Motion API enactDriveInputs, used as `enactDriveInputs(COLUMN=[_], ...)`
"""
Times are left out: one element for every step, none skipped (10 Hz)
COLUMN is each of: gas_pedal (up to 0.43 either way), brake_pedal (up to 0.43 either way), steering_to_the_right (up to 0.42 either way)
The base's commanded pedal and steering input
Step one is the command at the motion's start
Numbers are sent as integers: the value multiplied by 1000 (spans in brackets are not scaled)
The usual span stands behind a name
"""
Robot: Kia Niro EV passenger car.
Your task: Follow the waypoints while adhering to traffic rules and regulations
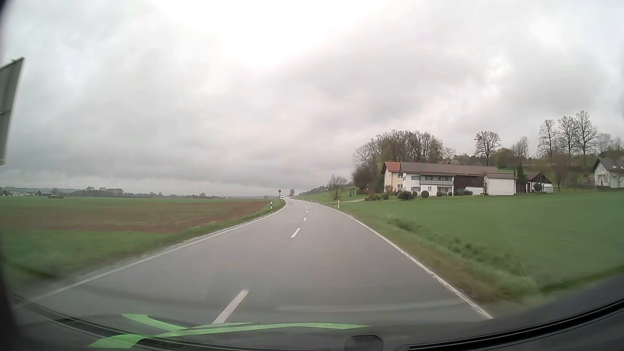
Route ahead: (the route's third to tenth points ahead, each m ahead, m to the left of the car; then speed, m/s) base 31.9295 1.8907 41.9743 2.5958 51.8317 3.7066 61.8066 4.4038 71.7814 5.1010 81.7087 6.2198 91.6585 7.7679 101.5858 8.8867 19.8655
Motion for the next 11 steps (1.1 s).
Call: enactDriveInputs(gas_pedal=[130, 130, 138, 138, 138, 138, 138, 138, 138, 138, 138], brake_pedal=[0, 0, 0, 0, 0, 0, 0, 0, 0, 0, 0], steering_to_the_right=[-4, -4, -5, -7, -8, -9, -9, -9, -9, -9, -9])
